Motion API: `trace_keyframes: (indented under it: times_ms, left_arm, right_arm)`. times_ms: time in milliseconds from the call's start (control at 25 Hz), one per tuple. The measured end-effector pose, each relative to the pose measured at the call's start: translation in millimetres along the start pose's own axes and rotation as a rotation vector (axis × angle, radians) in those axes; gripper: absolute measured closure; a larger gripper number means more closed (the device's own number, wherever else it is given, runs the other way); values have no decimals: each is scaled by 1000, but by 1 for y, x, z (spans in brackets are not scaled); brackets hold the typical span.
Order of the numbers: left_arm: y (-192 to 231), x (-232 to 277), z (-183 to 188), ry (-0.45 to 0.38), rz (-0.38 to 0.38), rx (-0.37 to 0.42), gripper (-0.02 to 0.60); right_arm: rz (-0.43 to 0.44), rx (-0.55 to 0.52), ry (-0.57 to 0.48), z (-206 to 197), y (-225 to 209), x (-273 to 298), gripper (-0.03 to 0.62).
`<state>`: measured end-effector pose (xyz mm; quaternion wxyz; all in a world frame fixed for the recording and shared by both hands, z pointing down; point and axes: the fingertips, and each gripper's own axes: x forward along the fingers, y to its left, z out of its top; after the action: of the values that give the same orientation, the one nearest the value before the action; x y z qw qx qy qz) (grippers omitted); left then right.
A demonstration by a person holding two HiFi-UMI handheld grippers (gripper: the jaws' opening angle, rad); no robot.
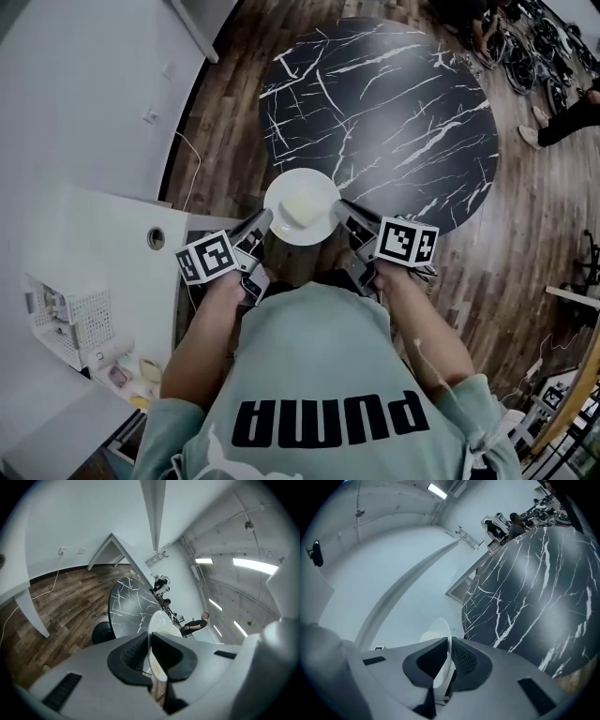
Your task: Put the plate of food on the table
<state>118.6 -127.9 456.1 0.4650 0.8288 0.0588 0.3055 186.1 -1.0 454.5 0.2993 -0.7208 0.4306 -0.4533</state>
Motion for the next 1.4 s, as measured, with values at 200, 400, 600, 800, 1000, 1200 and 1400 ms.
trace_keyframes:
  times_ms: [200,400,600,800,1000,1200,1400]
  left_arm:
    - [-31,43,-20,30,-9,28,551]
    - [-64,82,-35,63,-20,61,551]
    - [-88,113,-46,96,-38,91,551]
    - [-105,143,-50,148,-63,118,551]
    - [-110,178,-49,208,-95,127,551]
    - [-115,214,-52,278,-105,144,551]
    - [-114,251,-52,342,-102,159,551]
  right_arm:
    - [-7,22,-39,22,-34,-40,562]
    - [-18,47,-85,45,-63,-77,562]
    - [-36,61,-132,63,-85,-106,562]
    - [-69,90,-186,79,-105,-125,562]
    - [-127,109,-231,96,-126,-133,562]
    - [-185,149,-260,108,-150,-143,562]
    - [-245,185,-287,123,-179,-145,562]
